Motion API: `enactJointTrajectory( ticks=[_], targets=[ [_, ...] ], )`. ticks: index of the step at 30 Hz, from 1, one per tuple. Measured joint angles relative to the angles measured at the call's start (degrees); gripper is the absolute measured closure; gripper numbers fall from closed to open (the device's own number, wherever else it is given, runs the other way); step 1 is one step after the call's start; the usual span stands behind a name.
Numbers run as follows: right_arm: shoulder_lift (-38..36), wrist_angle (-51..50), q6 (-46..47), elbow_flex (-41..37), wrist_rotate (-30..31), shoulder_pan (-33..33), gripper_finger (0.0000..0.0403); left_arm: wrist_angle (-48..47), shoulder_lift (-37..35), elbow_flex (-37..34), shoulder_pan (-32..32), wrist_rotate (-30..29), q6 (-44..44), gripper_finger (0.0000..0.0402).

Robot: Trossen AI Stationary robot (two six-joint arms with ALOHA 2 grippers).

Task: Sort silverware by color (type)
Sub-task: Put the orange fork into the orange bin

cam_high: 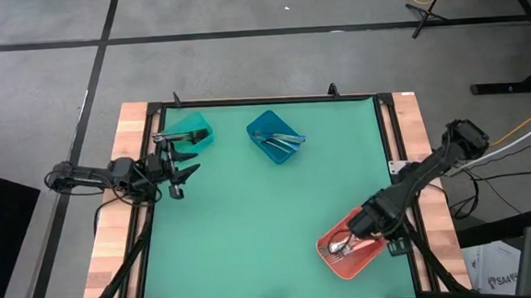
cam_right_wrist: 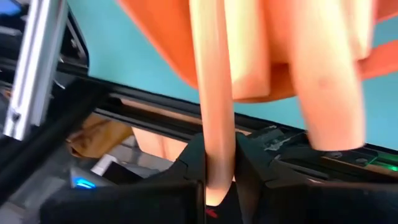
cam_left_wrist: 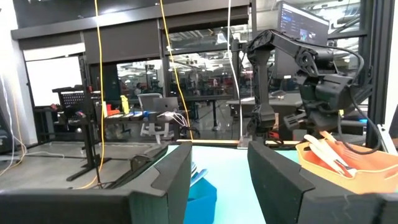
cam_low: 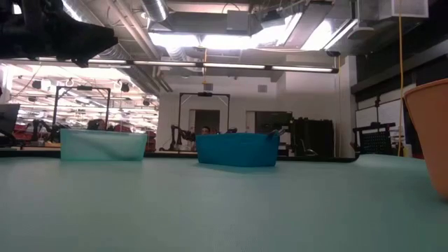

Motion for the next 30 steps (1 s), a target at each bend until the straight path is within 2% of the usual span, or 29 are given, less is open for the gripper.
enactJointTrajectory(
  ticks=[7, 26, 30],
  targets=[
    [0.00, 0.19, 0.15, 0.00, -1.72, -2.84, 0.0365, -0.73, 0.00, 0.00, 0.00, -0.02, -0.01, 0.0250],
    [0.00, 0.60, 0.08, 0.00, -1.80, -2.73, 0.0365, -1.07, 0.00, 0.00, -0.02, -1.07, 2.06, 0.0250],
    [0.00, 0.63, -0.24, 0.00, -1.78, -2.73, 0.0348, -1.26, 0.00, 0.00, -0.02, -1.09, 2.08, 0.0250]
  ],
)
